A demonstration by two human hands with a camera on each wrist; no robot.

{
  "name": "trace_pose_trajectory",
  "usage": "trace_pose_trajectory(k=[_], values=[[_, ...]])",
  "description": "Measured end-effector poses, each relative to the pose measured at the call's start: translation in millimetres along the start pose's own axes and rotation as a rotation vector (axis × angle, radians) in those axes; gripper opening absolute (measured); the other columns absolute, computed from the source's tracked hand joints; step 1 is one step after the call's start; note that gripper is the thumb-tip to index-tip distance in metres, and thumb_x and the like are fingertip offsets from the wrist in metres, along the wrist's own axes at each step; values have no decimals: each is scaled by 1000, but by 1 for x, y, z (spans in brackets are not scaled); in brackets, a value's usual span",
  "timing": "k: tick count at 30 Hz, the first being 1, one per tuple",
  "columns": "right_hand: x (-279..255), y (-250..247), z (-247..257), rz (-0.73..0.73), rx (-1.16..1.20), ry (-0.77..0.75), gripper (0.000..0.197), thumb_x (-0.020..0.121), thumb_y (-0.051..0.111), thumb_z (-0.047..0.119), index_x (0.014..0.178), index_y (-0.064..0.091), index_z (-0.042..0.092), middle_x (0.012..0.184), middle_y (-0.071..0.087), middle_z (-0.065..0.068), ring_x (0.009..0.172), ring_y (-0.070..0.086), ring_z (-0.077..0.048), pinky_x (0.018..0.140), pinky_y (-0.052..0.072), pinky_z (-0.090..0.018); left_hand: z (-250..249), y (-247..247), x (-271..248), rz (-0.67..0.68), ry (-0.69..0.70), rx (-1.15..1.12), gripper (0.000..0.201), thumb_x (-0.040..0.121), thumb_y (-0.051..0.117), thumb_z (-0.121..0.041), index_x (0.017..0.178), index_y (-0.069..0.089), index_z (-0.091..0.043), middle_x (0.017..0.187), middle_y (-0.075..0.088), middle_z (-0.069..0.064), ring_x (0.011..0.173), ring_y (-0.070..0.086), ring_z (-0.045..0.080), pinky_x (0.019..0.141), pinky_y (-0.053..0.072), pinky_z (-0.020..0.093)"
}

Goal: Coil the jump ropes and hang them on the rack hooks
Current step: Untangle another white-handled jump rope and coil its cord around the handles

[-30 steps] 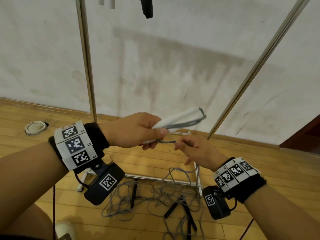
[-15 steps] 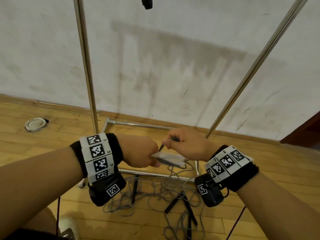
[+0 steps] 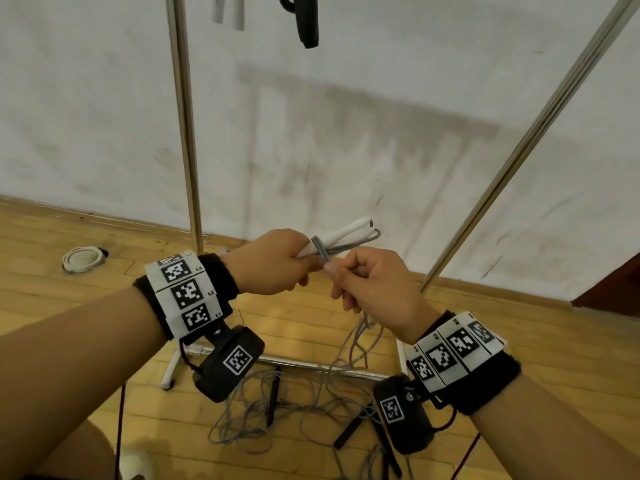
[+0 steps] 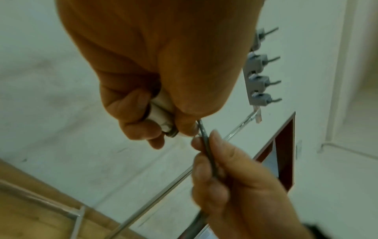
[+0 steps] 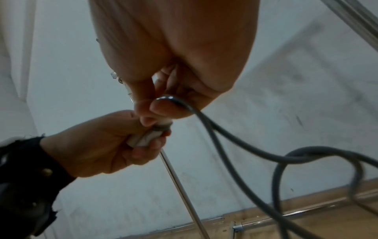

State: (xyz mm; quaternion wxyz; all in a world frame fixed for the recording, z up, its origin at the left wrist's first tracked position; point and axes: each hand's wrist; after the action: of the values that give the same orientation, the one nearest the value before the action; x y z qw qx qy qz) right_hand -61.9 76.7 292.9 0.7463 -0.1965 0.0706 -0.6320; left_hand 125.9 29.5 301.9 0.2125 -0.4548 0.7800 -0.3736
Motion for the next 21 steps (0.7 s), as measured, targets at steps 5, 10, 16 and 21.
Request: trace_pose_trajectory(k=[5,10,16,21], values=[[-8,-4,-6,52,100,20,18,94,60,2,93,71,16,73,71,-5,57,58,-13,51,48,-27,-3,-11,-8,14,30,-73,28,102,52,-34,79,61,-20,56,63,-20,49,54,-1,49,42,13],[-17,-9,-17,163,78,98,17,95,61,21,91,75,12,65,67,-9,50,53,-11,49,44,-22,-12,-19,-22,117,89,-96,23,102,50,-32,91,61,-15,77,68,-2,65,61,11,67,54,32],[-22,-10,-32,209,-85,8,20,100,53,20,100,73,21,66,60,-3,55,49,-5,57,40,-17,-19,-18,-29,209,119,-39,22,102,51,-32,92,61,-15,83,69,6,73,64,21,73,55,41],[-23,-15,-36,332,-98,41,20,98,55,10,96,70,23,80,70,2,66,59,-8,66,51,-21,-26,-14,-33,335,204,-112,12,102,52,-24,102,62,-18,74,64,-7,64,58,5,63,47,19]])
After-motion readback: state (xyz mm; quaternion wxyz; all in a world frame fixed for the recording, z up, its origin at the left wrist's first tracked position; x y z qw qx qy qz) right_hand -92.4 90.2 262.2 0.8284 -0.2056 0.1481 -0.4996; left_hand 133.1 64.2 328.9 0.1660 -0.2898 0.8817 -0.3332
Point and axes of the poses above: each hand's wrist, its own x-axis towards the middle knuckle, its own y-axis out of the palm, z = x × y
